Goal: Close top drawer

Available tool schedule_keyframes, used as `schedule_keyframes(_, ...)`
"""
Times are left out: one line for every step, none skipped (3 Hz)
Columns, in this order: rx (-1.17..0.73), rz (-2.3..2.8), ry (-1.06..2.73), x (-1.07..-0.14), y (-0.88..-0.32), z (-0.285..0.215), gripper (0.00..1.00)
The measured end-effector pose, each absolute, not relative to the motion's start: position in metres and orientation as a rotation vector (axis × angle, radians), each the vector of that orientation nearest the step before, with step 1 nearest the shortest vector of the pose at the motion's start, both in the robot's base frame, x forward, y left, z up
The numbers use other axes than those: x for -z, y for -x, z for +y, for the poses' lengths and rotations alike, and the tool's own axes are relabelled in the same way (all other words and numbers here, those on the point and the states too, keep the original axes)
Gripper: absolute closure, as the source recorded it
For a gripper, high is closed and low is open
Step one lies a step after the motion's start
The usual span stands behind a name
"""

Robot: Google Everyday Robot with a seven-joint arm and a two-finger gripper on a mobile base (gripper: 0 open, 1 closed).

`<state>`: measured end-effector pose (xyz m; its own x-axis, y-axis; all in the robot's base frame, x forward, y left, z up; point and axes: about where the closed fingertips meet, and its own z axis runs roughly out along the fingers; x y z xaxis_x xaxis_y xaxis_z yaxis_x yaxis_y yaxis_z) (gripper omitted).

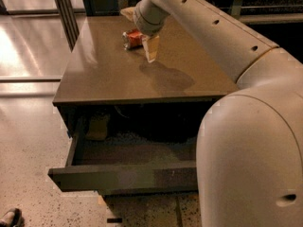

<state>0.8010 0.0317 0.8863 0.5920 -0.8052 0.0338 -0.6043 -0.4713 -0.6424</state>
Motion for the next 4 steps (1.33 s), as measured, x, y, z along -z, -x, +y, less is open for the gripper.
schedule_keyframes(0.486,1.045,2.239,-0.886,-0.824,0.046,0.00)
schedule_keyframes(0.565,1.013,2.219,-0.892,-0.840,0.053,0.00)
schedule_keyframes(0.620,1.022,2.224,-0.891,-0.849,0.054,0.00)
schedule_keyframes(0.681,1.114,2.215,-0.892,-0.856,0.046,0.00)
